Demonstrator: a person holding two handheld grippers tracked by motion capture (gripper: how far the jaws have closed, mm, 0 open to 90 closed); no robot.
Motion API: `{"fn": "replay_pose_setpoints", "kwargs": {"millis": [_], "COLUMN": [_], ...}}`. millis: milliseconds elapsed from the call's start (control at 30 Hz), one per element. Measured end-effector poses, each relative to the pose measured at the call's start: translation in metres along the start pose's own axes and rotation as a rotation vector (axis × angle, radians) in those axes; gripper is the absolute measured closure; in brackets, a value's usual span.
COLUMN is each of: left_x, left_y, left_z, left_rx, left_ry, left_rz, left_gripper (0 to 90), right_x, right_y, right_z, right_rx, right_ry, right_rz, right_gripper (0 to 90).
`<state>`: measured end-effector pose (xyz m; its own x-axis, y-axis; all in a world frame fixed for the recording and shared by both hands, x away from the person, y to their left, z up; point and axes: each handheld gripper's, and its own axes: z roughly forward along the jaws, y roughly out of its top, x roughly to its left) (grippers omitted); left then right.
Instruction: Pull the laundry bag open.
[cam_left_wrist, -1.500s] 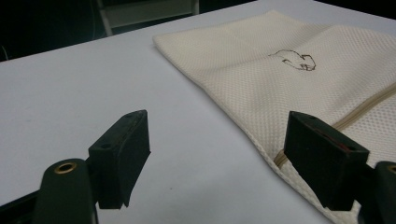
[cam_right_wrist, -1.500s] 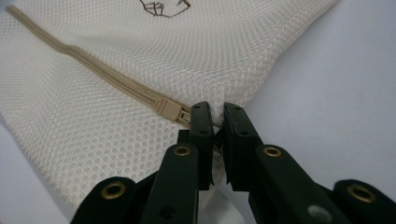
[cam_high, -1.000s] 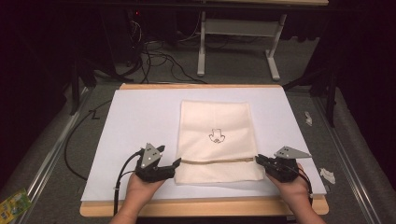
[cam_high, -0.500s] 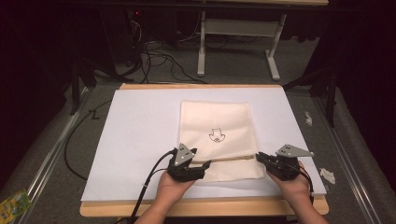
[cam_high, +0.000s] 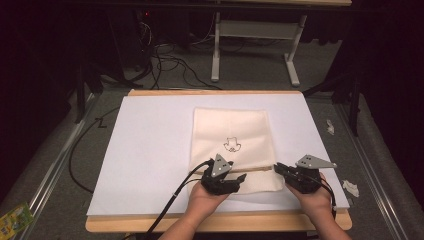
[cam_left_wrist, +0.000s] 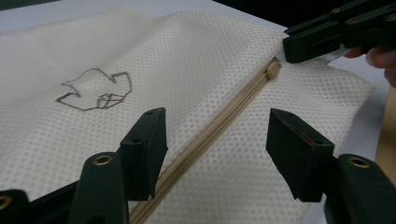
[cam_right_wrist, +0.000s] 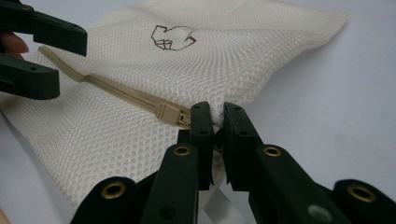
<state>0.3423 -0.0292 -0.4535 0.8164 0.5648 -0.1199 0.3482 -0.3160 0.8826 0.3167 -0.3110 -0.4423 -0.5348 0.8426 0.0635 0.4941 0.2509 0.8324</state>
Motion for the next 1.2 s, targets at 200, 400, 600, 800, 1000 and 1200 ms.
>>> {"fn": "replay_pose_setpoints", "kwargs": {"millis": [200, 400, 600, 800, 1000, 1200], "left_x": [-0.016, -0.026, -0.033, -0.035, -0.038, -0.042], "left_y": [0.010, 0.018, 0.022, 0.023, 0.023, 0.023], "left_z": [0.022, 0.037, 0.051, 0.058, 0.062, 0.064], "left_rx": [0.019, 0.027, 0.059, 0.065, 0.038, 0.034], "left_ry": [-0.039, -0.067, -0.050, -0.031, -0.040, -0.033], "left_rz": [0.033, 0.040, 0.047, 0.041, 0.040, 0.057], "left_gripper": [48.3, 52.4, 62.8, 71.0, 80.1, 86.4], "right_x": [-0.001, -0.001, -0.001, -0.001, 0.000, 0.000], "right_y": [0.000, 0.000, 0.001, 0.001, 0.001, 0.002], "right_z": [0.000, 0.000, -0.001, -0.002, -0.002, -0.002], "right_rx": [-0.005, -0.008, -0.012, -0.015, -0.019, -0.019], "right_ry": [0.004, 0.006, 0.009, 0.014, 0.017, 0.017], "right_rz": [0.002, -0.001, 0.006, 0.006, 0.006, 0.008], "right_gripper": [84.6, 84.6, 84.7, 84.7, 84.7, 84.7]}}
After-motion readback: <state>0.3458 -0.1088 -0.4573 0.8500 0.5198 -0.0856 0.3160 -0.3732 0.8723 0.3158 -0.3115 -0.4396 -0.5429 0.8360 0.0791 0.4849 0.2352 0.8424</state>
